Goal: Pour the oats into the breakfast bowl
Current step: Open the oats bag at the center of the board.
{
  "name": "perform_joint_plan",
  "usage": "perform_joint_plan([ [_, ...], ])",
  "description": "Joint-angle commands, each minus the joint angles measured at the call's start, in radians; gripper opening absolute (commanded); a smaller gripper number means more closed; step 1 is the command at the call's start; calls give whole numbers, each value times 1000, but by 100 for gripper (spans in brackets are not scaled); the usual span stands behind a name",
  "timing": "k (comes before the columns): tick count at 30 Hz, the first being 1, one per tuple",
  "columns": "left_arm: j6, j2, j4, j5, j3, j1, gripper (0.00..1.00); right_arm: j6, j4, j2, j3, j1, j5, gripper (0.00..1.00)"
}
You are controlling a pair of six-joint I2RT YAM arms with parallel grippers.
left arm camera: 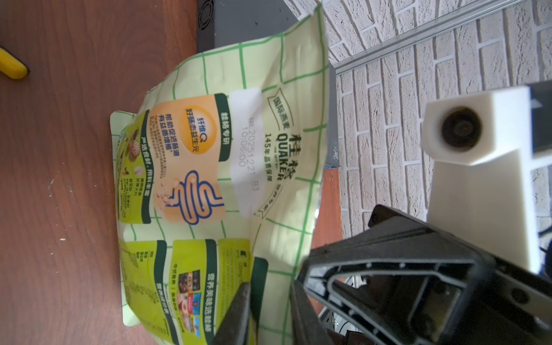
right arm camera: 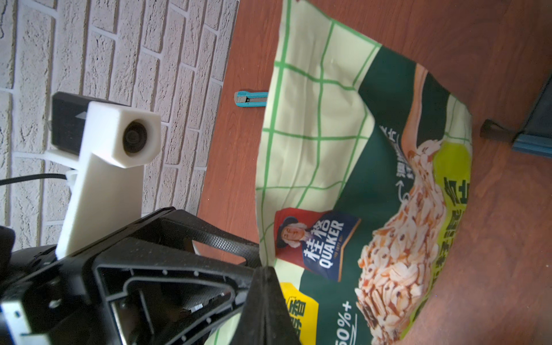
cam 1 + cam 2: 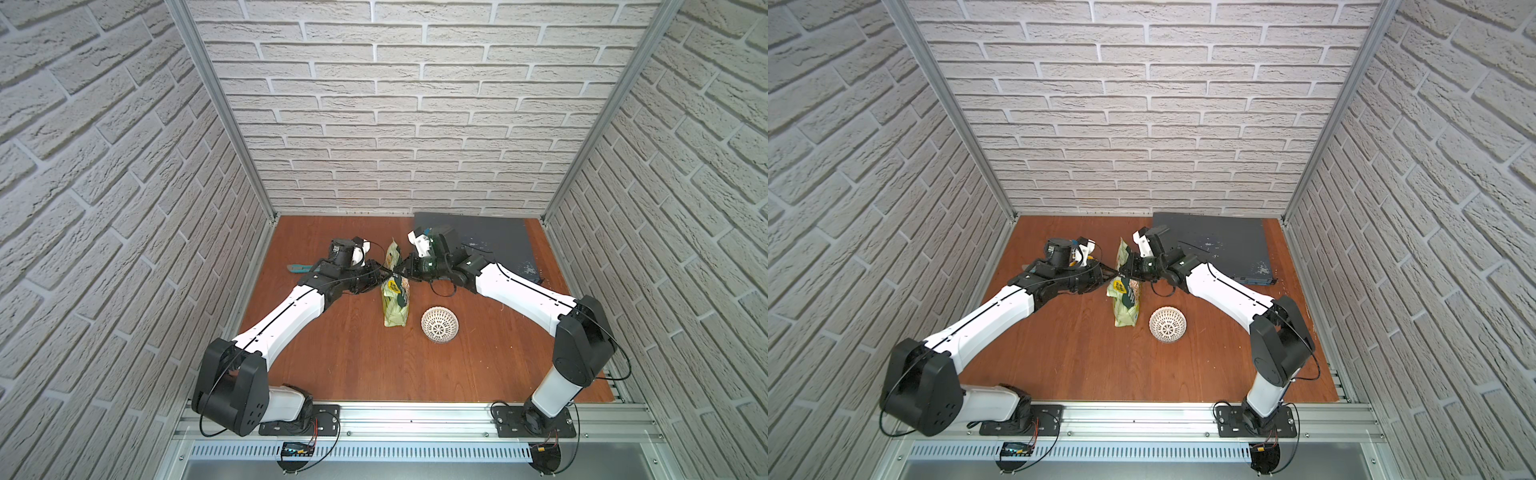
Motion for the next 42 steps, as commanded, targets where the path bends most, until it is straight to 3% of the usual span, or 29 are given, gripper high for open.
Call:
perform_joint_plan([
  [1, 0, 15, 39, -31, -10, -6, 21, -27, -8, -17, 13, 12, -3, 3],
  [10, -22, 9, 52, -43, -23, -6, 1, -42, -37, -27, 15, 15, 37, 3],
  [25, -31, -10, 63, -55, -24, -17, 0, -47, -87, -58, 23, 16, 116, 4],
  [30, -29, -10, 64, -60, -13, -33, 0, -26, -51, -45, 45, 21, 80, 30],
  [33, -30, -7, 64, -63, -10, -40, 0, -28, -52, -34, 62, 28, 82, 39],
  [37, -30, -3, 63, -63, -5, -46, 0, -30, -59, -16, 78, 33, 87, 43],
  [42, -29, -7, 61, -67, -5, -47, 0, -52, -127, -6, 95, 36, 157, 39],
])
